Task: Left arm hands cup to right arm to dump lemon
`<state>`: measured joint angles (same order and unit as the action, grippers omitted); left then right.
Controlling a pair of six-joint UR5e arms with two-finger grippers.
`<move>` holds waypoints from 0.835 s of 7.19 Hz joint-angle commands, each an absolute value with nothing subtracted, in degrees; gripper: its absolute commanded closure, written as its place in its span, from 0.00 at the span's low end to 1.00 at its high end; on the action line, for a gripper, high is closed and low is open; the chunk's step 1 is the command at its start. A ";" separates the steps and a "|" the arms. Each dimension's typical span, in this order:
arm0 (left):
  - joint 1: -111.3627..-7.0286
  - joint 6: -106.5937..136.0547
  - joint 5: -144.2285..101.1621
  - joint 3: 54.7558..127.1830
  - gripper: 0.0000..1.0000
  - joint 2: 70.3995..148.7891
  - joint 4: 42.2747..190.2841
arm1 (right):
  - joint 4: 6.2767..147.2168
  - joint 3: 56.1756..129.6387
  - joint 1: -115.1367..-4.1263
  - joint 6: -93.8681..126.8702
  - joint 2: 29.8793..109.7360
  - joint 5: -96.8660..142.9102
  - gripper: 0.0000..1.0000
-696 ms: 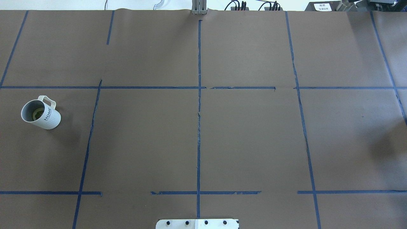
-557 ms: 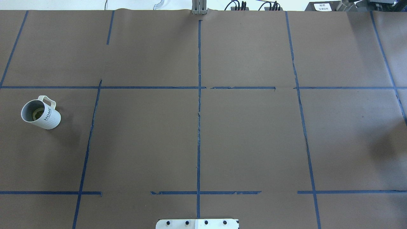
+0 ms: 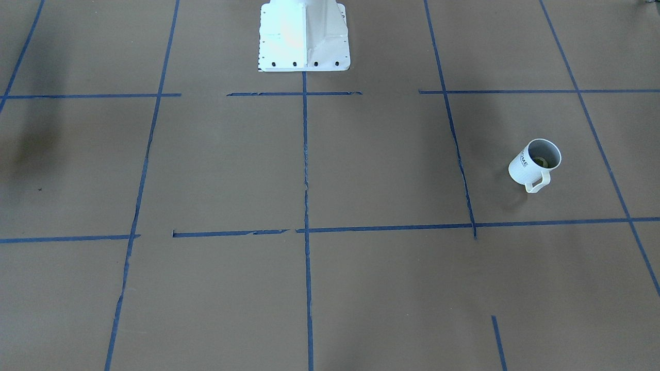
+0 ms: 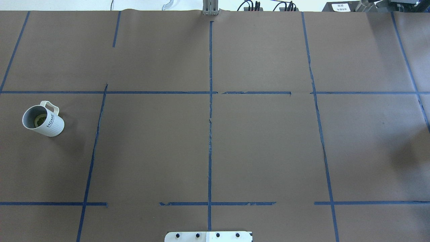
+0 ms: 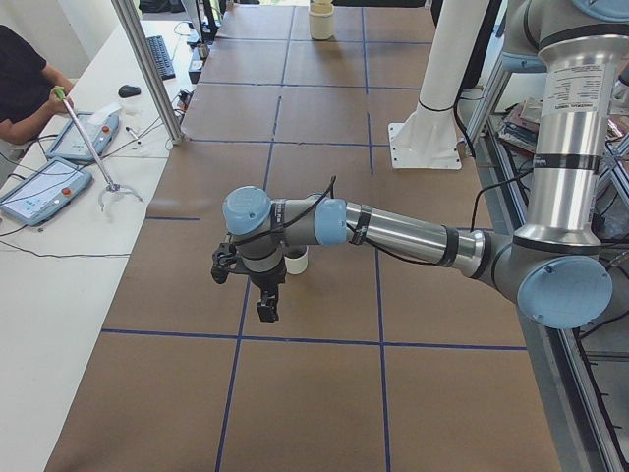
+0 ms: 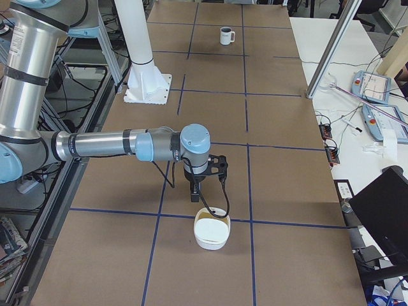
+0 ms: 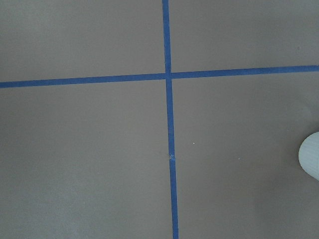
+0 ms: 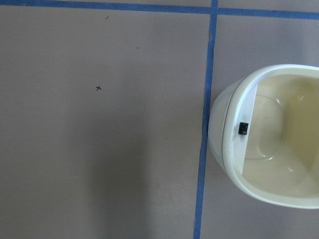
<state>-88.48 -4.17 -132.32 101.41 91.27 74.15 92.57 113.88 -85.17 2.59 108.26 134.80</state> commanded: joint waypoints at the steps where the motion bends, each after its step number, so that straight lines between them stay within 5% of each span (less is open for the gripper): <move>1: -88.42 -4.39 -132.71 101.85 0.00 90.97 74.44 | 92.55 113.38 -85.17 2.72 108.37 135.17 0.00; 6: -84.30 -3.87 -136.73 104.85 0.00 89.82 75.58 | 91.85 113.99 -85.17 2.46 108.11 135.70 0.00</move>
